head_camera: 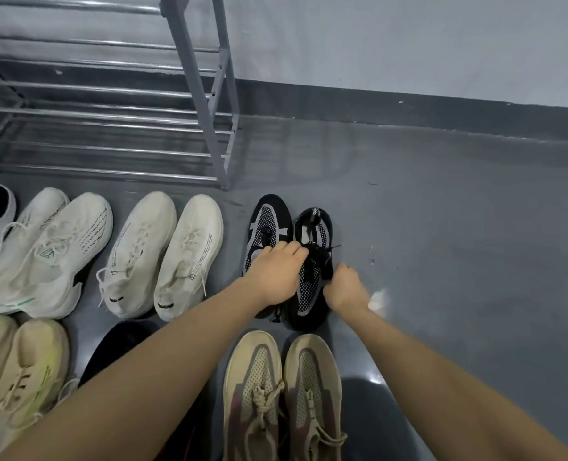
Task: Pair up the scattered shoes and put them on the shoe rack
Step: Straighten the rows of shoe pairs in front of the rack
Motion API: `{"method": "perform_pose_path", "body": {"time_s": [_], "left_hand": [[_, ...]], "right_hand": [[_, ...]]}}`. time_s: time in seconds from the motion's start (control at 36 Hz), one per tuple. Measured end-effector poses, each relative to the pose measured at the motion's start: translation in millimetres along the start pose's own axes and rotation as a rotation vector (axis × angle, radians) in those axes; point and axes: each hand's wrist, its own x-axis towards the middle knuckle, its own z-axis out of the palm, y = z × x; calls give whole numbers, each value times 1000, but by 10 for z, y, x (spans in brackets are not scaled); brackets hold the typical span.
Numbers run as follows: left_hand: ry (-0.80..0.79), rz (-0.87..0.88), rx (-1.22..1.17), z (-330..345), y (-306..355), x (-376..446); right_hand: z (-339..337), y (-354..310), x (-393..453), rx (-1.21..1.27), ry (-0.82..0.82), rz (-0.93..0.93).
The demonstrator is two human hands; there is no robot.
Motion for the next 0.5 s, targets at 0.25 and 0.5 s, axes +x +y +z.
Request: {"method": "perform_pose_path", "body": {"time_s": [0.25, 0.5], "left_hand": [[101, 33, 6, -111, 113, 53], [247, 63, 127, -299, 66, 173]], "right_hand": [[-340, 3, -173, -188, 219, -197], [-614, -8, -255, -349, 498, -546]]}}
